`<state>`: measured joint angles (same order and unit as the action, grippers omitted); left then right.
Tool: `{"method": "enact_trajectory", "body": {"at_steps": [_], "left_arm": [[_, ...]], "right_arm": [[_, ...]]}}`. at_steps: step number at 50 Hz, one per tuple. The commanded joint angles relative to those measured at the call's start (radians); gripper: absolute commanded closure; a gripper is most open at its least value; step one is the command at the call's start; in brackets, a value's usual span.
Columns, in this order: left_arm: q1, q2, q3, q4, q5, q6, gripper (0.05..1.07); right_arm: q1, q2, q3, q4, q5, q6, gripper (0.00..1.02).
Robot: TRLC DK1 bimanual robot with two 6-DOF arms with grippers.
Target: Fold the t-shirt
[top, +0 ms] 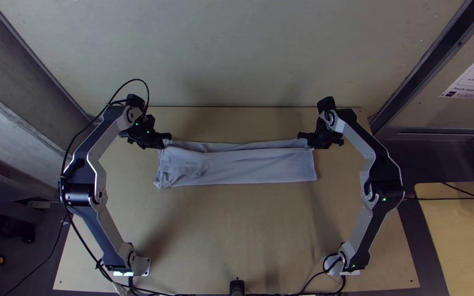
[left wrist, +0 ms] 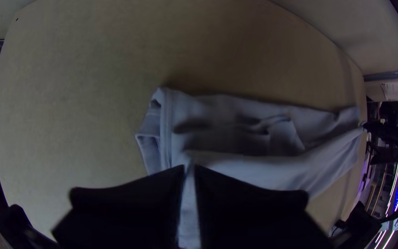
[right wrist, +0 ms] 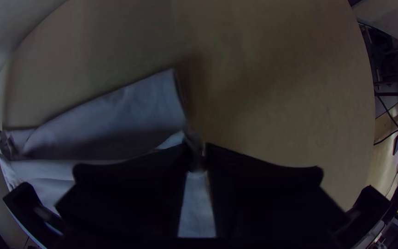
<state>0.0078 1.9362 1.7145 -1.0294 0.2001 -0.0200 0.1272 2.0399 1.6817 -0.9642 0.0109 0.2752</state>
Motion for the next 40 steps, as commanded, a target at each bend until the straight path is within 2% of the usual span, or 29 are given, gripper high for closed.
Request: {"method": "enact_trajectory", "body": {"at_steps": [1,4,9,11,14,16,22,35,40], "left_arm": [[0.009,0.029,0.017,0.026,-0.002,-0.035,0.10],[0.011,0.010,-0.009,0.094,0.004,-0.060,0.09],[0.015,-0.039,-0.033,0.146,0.025,-0.083,0.09],[0.021,-0.054,-0.039,0.149,0.036,-0.098,0.09],[0.035,-0.085,-0.062,0.147,0.113,-0.101,0.10],[0.041,-0.103,-0.079,0.146,0.142,-0.101,0.10],[0.089,-0.155,-0.130,0.141,0.216,-0.104,0.10],[0.253,-0.249,-0.247,0.134,0.395,-0.080,0.10],[0.307,-0.263,-0.300,0.130,0.458,-0.032,0.10]], "right_arm": [[-0.034,0.032,0.050,0.004,0.015,-0.016,0.36],[-0.051,0.028,0.064,0.004,0.020,-0.016,0.19],[-0.080,-0.001,0.073,0.010,0.027,-0.008,0.12],[-0.090,-0.014,0.082,0.012,0.057,-0.010,0.09],[-0.095,-0.046,0.075,0.013,0.129,-0.027,0.09],[-0.101,-0.063,0.078,0.012,0.150,-0.030,0.08],[-0.123,-0.126,0.073,0.010,0.149,-0.045,0.04],[-0.133,-0.267,0.047,0.010,0.135,-0.054,0.04],[-0.130,-0.319,0.056,0.012,0.118,-0.054,0.04]]}}
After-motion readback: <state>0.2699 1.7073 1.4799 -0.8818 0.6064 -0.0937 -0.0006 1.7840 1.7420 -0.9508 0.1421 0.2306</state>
